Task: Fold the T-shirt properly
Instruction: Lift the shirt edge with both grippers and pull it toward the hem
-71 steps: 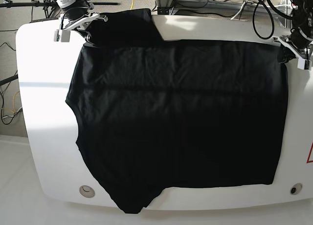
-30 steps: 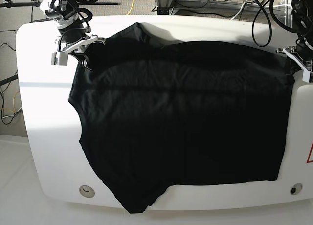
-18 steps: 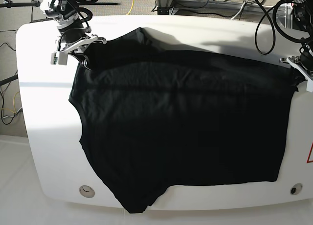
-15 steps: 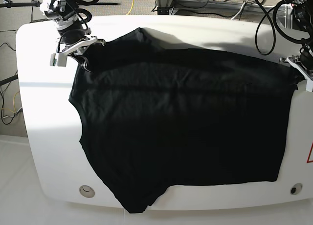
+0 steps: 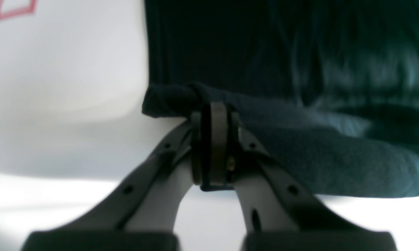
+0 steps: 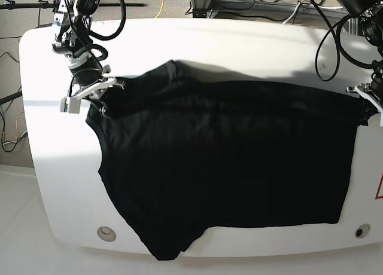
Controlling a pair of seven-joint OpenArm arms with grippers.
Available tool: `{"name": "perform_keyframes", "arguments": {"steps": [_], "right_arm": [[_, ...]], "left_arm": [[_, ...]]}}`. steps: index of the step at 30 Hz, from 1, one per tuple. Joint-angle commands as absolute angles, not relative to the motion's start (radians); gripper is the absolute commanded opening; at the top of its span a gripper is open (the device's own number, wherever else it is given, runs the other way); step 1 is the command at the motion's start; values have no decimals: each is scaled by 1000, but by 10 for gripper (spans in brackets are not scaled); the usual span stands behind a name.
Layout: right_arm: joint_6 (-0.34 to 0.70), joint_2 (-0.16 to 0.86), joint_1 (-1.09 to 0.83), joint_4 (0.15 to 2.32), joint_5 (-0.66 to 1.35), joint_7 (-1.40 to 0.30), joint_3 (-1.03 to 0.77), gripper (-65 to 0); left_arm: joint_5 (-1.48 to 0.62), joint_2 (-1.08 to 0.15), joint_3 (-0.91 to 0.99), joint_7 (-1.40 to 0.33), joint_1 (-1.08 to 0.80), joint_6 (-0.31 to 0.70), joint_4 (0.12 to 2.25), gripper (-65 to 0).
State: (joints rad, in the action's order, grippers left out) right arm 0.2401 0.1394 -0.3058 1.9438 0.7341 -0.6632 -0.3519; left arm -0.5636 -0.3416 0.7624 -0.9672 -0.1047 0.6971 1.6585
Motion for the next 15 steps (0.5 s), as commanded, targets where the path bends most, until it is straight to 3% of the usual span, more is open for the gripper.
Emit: {"name": "perform_keyframes", "arguments": {"steps": [1,15], "right_arm": [[255,150,-269,1935,744,-646,-359,-650],[249,149,-157,1786,726,-628,-351,-650]], "left_arm": [[-577,-362,768,-947,-88,698,1669,-650],[-566,-362,759,-948,-21,698,1654,-650]]}}
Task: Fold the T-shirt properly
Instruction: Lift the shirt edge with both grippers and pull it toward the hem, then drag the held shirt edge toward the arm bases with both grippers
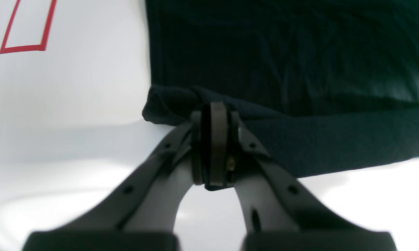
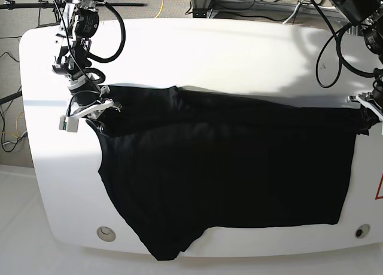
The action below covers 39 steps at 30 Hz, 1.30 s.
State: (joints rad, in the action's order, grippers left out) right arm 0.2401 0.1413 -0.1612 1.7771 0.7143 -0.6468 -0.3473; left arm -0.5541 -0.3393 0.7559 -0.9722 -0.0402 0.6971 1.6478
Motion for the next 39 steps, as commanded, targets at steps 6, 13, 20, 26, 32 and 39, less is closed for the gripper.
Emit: {"name": "perform_keyframes", "arguments": {"steps": [6,13,20,26,32,39], "right_arm": [[249,150,-157,1767,726,-616,-346,-650],[245,157,-150,1757,721,-619,-341,-650],[244,153,-81,1715,714,-627,-350,-650],[243,156,-34,1671,712,-627,-350,-650],[244,159,0,1623,711,-626,-350,-650],[243,156,64,1549,706,-630,-351,-650]], "left_arm": [[-556,-364,733,-945,8,698,1616,-650],[-517,-365,646,-947,67,698,1516,-650],[-455,-360,621,-930,138,698,1405,-650],[-448,-351,630,-914,172,698,1363,-650],[-447,-348,630,-904,188,698,1345,-650],[-444,-335,632,-913,209,698,1308,-650]]}}
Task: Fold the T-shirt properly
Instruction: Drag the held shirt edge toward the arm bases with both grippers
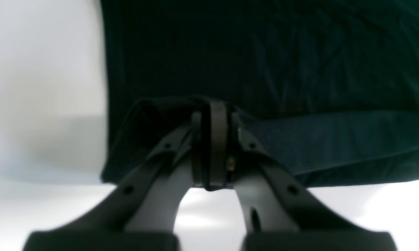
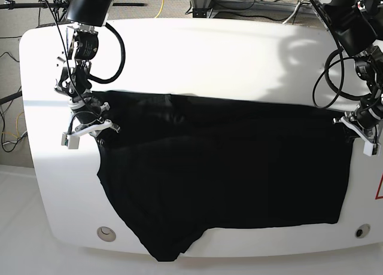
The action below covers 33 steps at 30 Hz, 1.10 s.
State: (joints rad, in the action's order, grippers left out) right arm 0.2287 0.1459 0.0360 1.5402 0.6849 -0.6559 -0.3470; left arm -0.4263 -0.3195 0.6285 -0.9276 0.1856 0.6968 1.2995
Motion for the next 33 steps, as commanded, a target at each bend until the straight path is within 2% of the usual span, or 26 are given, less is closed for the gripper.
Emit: {"name": "perform_keyframes", "arguments": {"steps": [1,15,33], "right_arm": [[244,156,69,1543,705,-630,-351,-650],[242,157,118,1466,706,-624,-338,-650],[233,160,104,1427,651,-601,-338,-650]], "left_arm": [[-444,-334,631,-915,210,698,1304,-650],[-442,-316,638,-886,246,698,1254,-650],[-309,-355,558,-638,197,698,1262,-650]]}}
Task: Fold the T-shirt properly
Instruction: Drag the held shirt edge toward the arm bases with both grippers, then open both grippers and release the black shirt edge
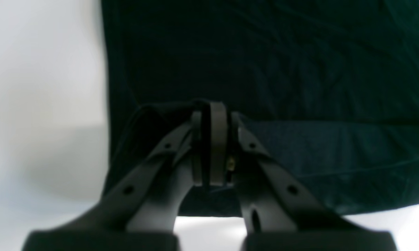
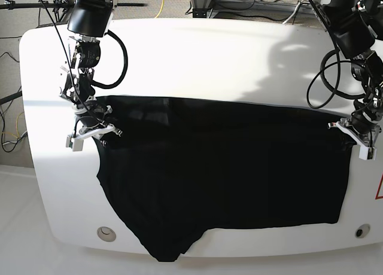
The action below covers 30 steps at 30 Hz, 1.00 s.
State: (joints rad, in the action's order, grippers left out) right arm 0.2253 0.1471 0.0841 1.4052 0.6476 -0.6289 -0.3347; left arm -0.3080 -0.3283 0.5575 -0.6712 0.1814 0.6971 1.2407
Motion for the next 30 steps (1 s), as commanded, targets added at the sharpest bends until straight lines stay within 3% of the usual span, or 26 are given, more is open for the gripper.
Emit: {"name": "perform_keyframes", "arguments": {"steps": [1,4,8,12,14,16,26,30], "right_arm": [[233,160,104,1425,650,-600,-339,-650],[234,159,112,1412,621,-592,-335,-645],[232,159,114,1407,603,-584,-335,-588],[234,160,114,1407,596,-592,-335,-434],[241,158,114,1417,592,-604,-332,-289],[243,159,113,1419,595,-604,-330,-248],[240,164,113,1446,579,-592,-335,-180],[243,170,116,1482,560,-616,-353,-181]], "left_arm": [[-305,-354,555,-633,196,698,1261,-650],[-273,-343,539,-650,202,698,1254,-650],[-259,-338,530,-725,220,698,1256,-628],[-247,-338,531,-802,235,698,1256,-579],[-223,-338,543,-861,238,698,1266,-528],[-222,-339,543,-874,244,698,1267,-504],[-238,-341,536,-817,259,698,1274,-367],[-240,-344,528,-747,251,698,1283,-318]]}}
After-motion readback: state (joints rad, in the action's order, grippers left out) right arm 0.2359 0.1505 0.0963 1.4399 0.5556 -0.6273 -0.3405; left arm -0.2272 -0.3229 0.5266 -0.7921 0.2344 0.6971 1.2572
